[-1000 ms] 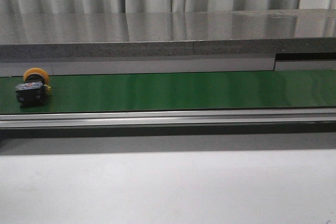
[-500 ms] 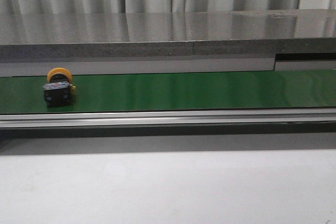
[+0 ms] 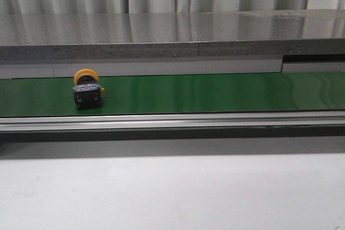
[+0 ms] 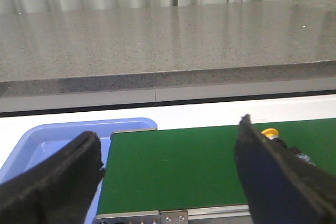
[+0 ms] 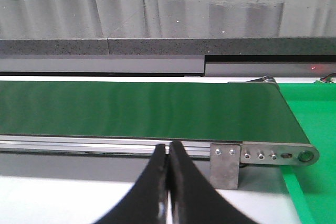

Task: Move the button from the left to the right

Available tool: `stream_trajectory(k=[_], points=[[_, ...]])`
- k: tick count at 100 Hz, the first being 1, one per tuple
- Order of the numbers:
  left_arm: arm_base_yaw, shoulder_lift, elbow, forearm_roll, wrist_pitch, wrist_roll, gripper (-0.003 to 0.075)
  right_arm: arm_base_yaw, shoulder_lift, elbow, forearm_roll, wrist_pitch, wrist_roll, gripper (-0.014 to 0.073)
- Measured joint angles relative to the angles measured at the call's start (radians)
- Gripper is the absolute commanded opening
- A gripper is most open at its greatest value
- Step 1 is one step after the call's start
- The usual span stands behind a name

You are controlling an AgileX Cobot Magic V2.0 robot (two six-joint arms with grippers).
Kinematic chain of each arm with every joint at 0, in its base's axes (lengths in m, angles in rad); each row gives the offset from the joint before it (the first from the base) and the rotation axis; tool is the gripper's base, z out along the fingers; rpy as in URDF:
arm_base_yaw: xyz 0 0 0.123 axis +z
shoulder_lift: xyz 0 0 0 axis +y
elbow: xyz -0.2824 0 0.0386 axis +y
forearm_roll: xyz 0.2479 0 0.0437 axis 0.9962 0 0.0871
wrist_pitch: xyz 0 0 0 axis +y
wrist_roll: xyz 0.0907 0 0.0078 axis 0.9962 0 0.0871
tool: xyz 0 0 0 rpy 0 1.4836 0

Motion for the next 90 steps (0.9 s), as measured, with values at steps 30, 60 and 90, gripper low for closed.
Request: stream_trajectory(k=[30, 60, 90], points=[[0.0, 0.0, 0.0, 0.0, 0.0, 0.0, 0.0054, 0.0, 0.0, 0.0, 0.0, 0.0, 0.0, -0.0067], [0.0, 0.0, 0.0, -0.001, 0.0, 0.0, -0.002, 0.0, 0.0, 0.0, 0.0, 0.0, 0.0, -0.0067], [0.0, 0.0, 0.0, -0.001, 0.0, 0.0, -0.002, 0.0, 0.0, 0.0, 0.0, -0.066, 0.0, -0.0067]])
